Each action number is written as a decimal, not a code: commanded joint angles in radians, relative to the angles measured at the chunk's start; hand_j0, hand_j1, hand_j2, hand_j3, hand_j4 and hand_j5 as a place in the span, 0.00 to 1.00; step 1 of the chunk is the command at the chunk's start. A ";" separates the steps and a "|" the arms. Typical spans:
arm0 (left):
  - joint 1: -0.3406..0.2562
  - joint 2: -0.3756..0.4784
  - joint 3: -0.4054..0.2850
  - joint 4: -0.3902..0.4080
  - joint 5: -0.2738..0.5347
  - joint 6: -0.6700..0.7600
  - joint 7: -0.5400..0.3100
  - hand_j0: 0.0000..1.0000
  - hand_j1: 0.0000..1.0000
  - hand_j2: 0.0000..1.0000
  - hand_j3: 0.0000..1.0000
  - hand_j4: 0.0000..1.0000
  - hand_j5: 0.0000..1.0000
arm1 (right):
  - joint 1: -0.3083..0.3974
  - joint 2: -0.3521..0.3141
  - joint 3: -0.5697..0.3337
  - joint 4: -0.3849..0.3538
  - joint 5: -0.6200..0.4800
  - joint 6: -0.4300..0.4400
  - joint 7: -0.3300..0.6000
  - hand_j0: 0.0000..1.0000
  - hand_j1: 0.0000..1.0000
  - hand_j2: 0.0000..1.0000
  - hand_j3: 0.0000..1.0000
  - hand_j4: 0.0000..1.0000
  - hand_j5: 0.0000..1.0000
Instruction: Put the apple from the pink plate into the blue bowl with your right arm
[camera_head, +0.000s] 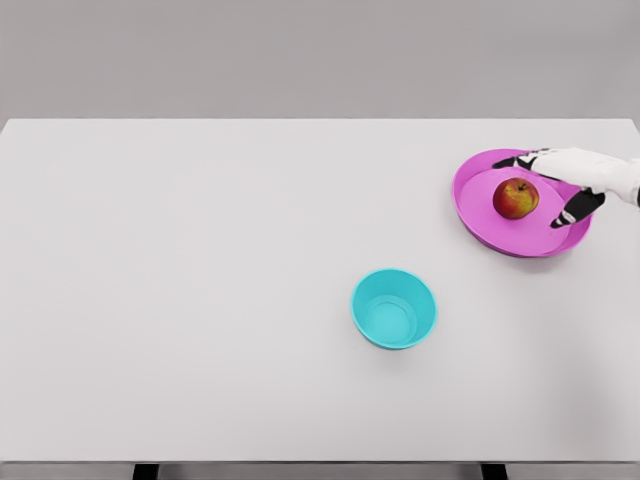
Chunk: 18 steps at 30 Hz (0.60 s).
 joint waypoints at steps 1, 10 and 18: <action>-0.002 0.000 0.000 0.000 0.001 0.000 0.000 1.00 1.00 1.00 1.00 1.00 1.00 | -0.008 0.017 0.005 0.050 0.017 -0.024 0.000 1.00 1.00 1.00 1.00 1.00 1.00; 0.000 0.000 0.000 0.000 0.001 0.000 0.000 1.00 1.00 1.00 1.00 1.00 1.00 | -0.052 0.072 0.045 0.113 0.052 -0.038 0.000 1.00 1.00 1.00 1.00 1.00 1.00; 0.000 0.000 0.000 0.000 0.001 0.000 -0.002 1.00 1.00 1.00 1.00 1.00 1.00 | -0.068 0.072 0.045 0.117 0.051 -0.038 0.000 1.00 1.00 1.00 1.00 1.00 1.00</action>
